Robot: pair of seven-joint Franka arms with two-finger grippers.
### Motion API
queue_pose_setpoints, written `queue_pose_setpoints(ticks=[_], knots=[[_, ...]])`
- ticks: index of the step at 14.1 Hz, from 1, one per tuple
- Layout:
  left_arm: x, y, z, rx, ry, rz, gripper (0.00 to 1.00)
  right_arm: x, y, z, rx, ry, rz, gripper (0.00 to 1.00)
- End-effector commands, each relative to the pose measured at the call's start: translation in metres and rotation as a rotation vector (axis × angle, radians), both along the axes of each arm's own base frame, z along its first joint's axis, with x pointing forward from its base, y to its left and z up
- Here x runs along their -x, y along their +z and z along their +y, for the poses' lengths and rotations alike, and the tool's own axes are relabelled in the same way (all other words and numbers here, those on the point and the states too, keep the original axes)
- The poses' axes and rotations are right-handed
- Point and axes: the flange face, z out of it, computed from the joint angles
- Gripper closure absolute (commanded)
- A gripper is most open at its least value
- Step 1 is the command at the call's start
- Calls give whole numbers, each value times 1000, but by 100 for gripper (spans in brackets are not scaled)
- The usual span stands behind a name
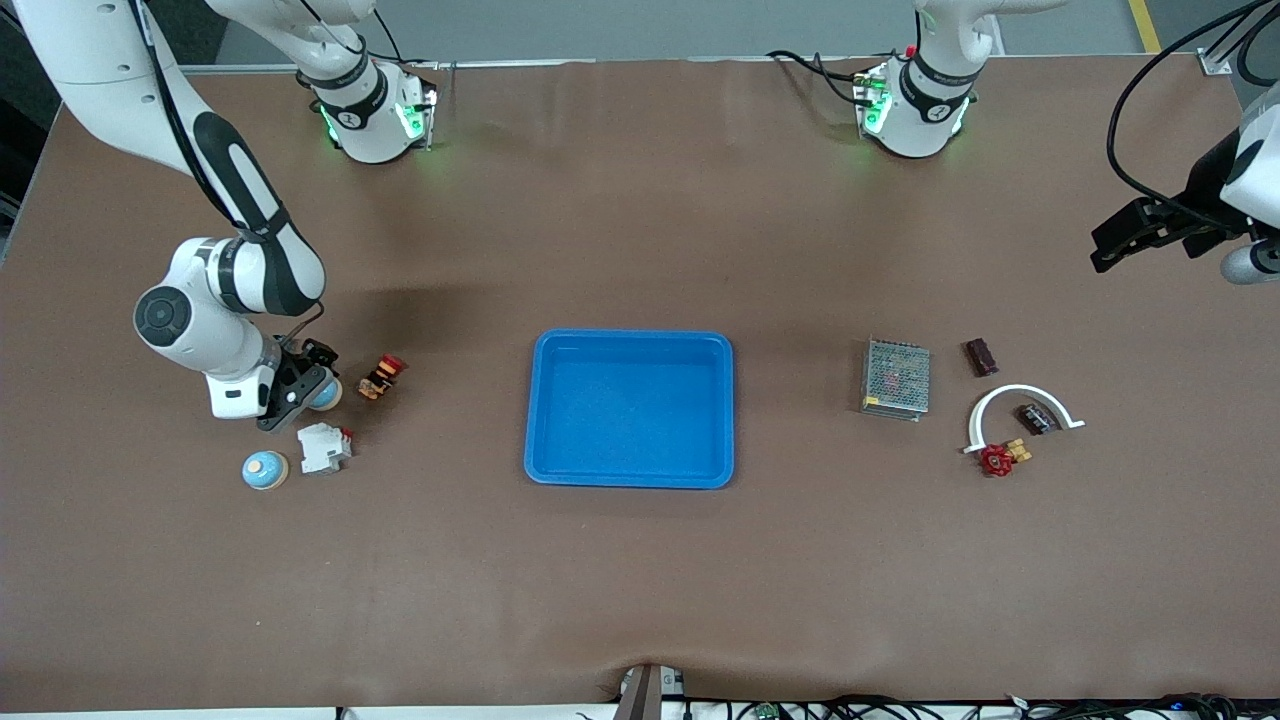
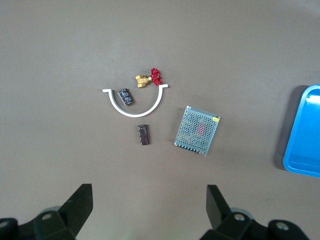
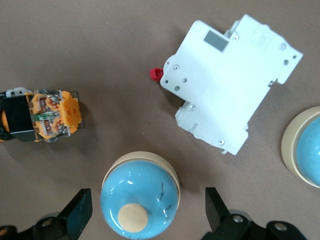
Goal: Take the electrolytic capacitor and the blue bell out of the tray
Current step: 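Lower the bell beside the white breaker while the left gripper retracts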
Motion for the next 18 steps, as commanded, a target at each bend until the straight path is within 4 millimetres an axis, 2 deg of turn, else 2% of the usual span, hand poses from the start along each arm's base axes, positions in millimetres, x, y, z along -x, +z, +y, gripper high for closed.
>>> queue_pose_setpoints(ticks=[1,5,7,11,14,15,18], knots=[[6,4,3,17,-25,-3,0,-8,17,-6,3,-7,-30,0],[8,7,0,17,-32,-5,0,-22,39,-8,-4,-81,6,0],[11,7,-2,17,-30,11,0,-34,62,3,-2,-156,51,0],[12,7,1,20,-31,18,0,-63,130,43,37,-347,115,0],[13,7,1,21,-31,22,0,-83,194,73,73,-458,132,0],[13,7,1,21,-31,24,0,-89,217,74,87,-482,133,0],[13,6,1,21,-31,26,0,-98,270,74,89,-506,116,0]])
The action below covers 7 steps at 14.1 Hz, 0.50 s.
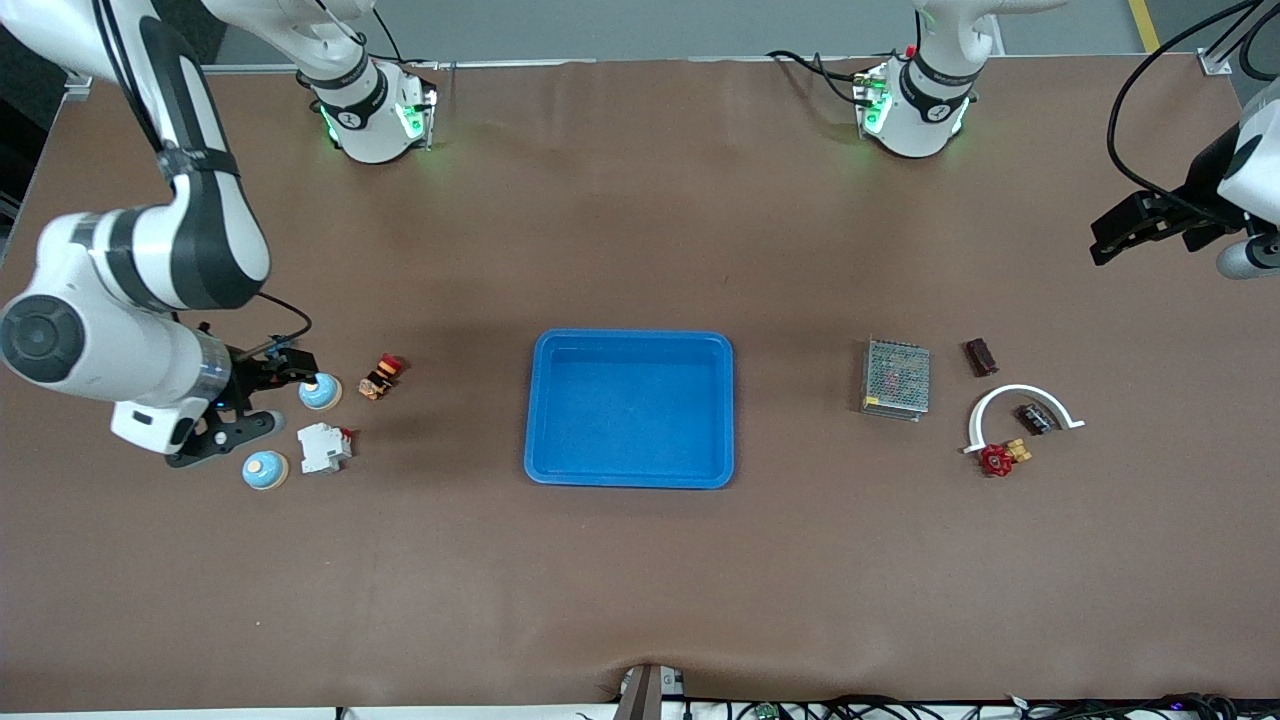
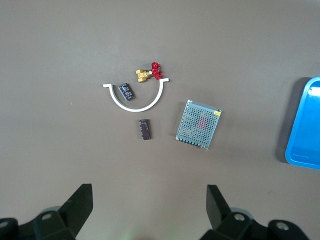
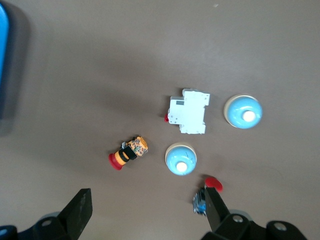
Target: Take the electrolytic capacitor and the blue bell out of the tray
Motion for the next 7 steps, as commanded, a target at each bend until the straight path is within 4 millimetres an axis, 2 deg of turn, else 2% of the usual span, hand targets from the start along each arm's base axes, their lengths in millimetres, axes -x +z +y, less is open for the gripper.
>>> queue_pose_setpoints(ticks=[1,3,5,6,7], knots=[[9,6,0,22,-24,4,0,-10,44,-12,26,-36,-21,0],[9,6,0,22,-24,4,0,-8,81,-27,33,-55,-13,0],[9,6,-2,22,-27,4,0,-5,110,-71,27,-138,-14,0],[9,6,-2,22,-27,4,0,-3,120,-84,26,-163,-20,0],[9,6,-2,22,-27,4,0,3,135,-90,30,-174,-41,0]])
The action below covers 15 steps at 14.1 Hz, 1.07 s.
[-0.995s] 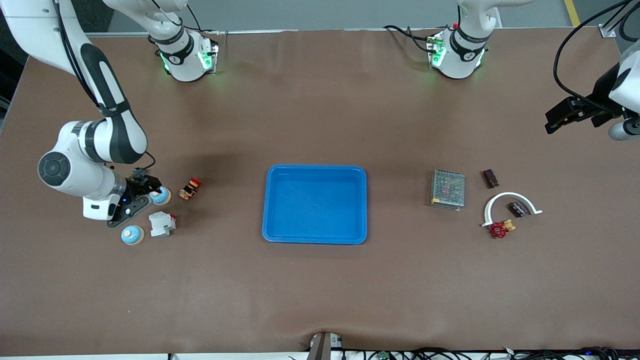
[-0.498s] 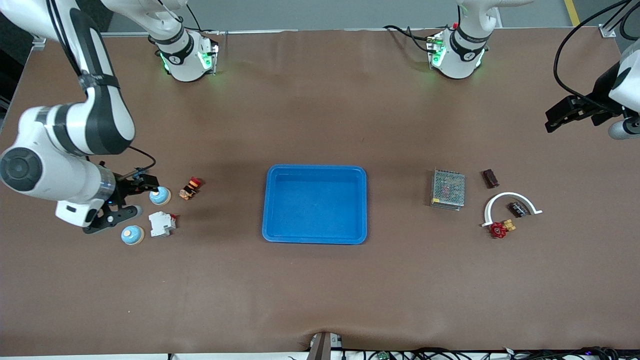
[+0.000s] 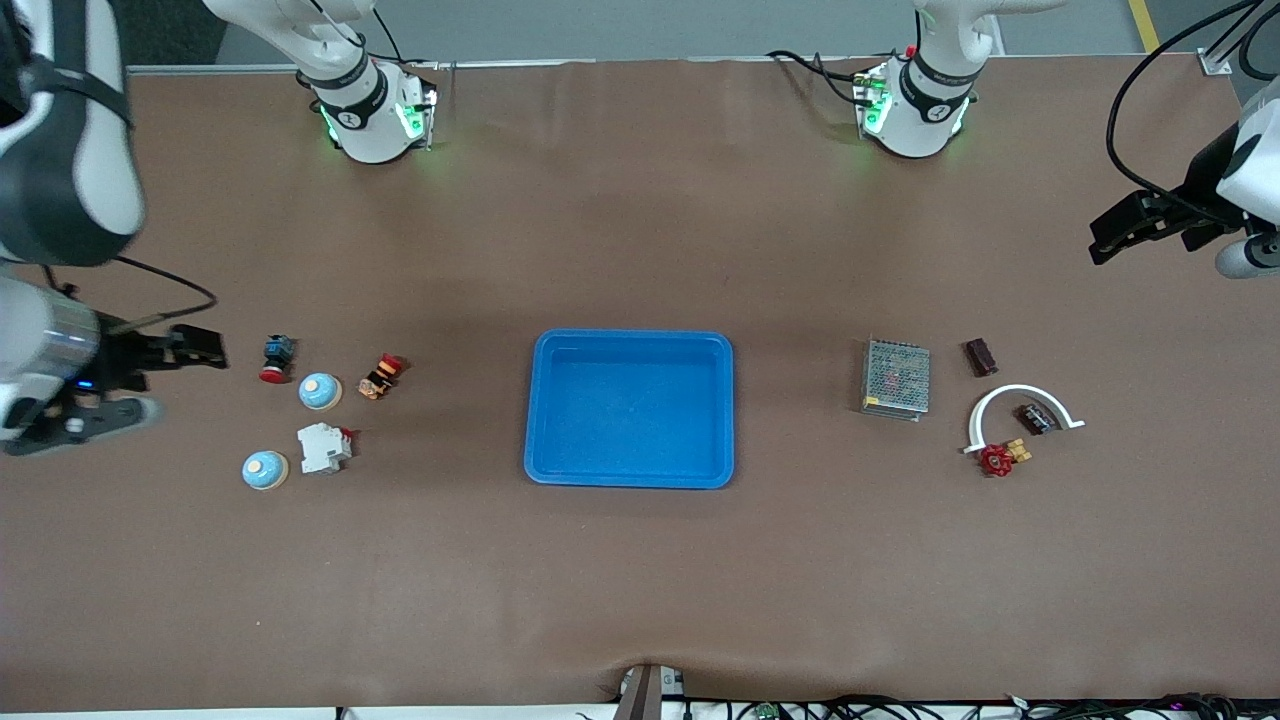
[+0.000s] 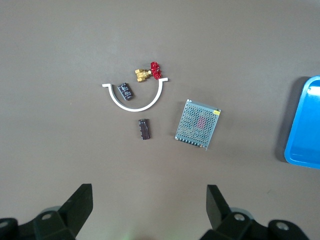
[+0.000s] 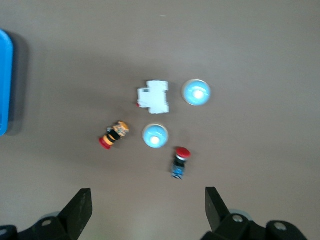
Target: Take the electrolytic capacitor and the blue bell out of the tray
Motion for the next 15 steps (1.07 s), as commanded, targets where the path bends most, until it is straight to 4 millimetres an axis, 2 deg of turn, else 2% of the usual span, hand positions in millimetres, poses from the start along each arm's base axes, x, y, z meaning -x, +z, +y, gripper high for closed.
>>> queue_pose_setpoints(ticks=[1,2,3,4,5,8,11,13,15], knots=[[8,6,-1,21,-25,3,0,13,41,-27,16,-60,-46,0],[9,6,-1,21,-25,5,0,20,55,-37,9,-79,-69,0],[9,5,-1,20,-25,9,0,27,71,-39,16,-106,-94,0],[9,5,0,20,-23,12,0,29,74,-37,26,-154,-100,0],[9,4,0,20,-23,14,0,27,73,-35,31,-196,-100,0],[11,6,-5,20,-26,15,0,26,77,7,29,-142,-106,0],[11,6,-5,20,-27,15,0,30,83,6,14,-148,-121,0],[11,6,-5,20,-29,15,0,34,80,6,8,-167,-122,0],[11,6,-5,20,-29,15,0,37,74,10,15,-259,-144,0]])
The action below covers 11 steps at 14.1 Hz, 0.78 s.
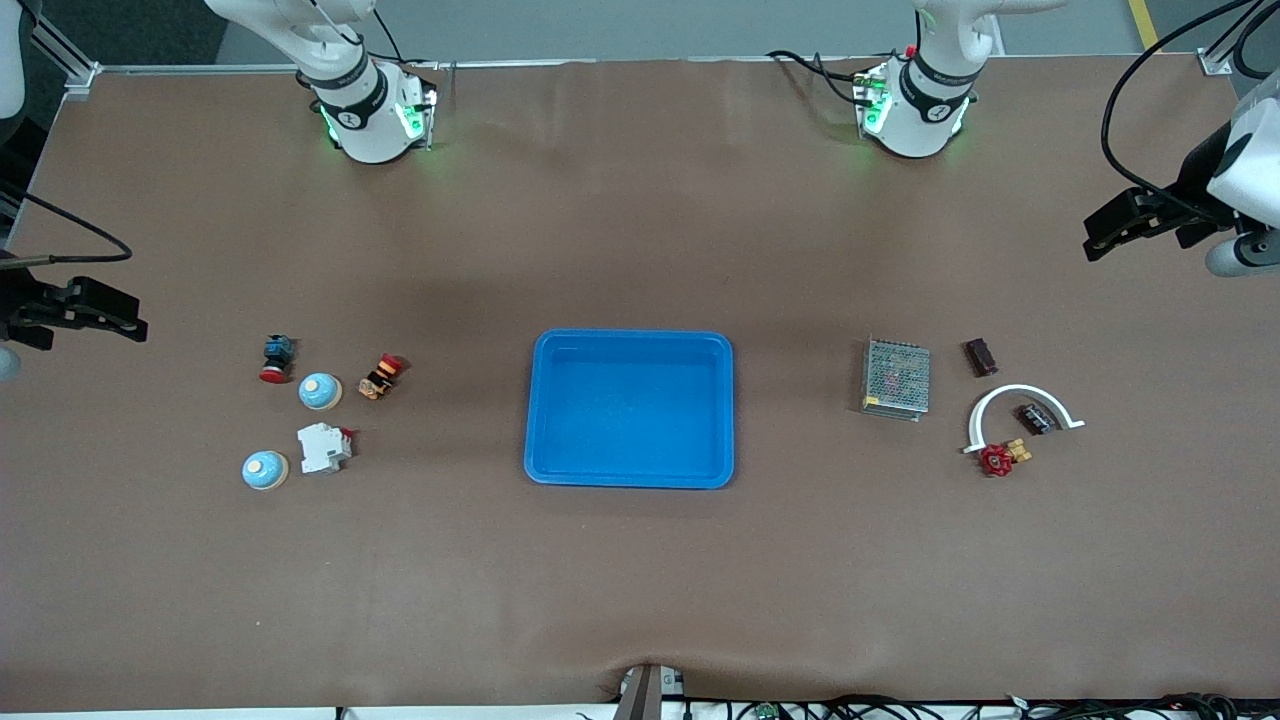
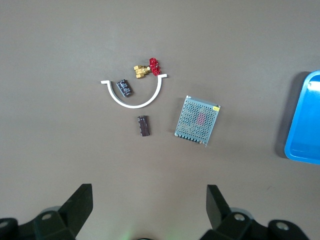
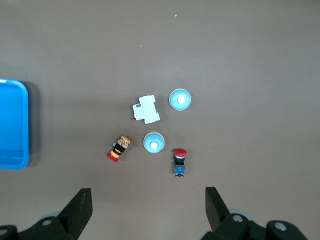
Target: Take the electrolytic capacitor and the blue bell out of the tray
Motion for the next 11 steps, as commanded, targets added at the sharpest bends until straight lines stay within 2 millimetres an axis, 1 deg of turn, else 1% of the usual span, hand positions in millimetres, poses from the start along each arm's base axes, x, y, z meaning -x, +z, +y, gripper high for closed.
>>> queue_pose_setpoints(ticks=[1,5,6,8,11], knots=[[9,7,0,21,-22,1,0,17,-7,3,-3,-82,-24,0],[9,7,0,21,-22,1,0,43,-28,7,-2,-75,-83,0],[9,7,1,21,-21,1,0,46,-33,6,-2,-76,-85,0],[9,7,1,21,-21,1,0,50,-32,7,-2,-75,-88,0],[9,7,1,21,-21,1,0,49,-30,5,-2,-78,-93,0]])
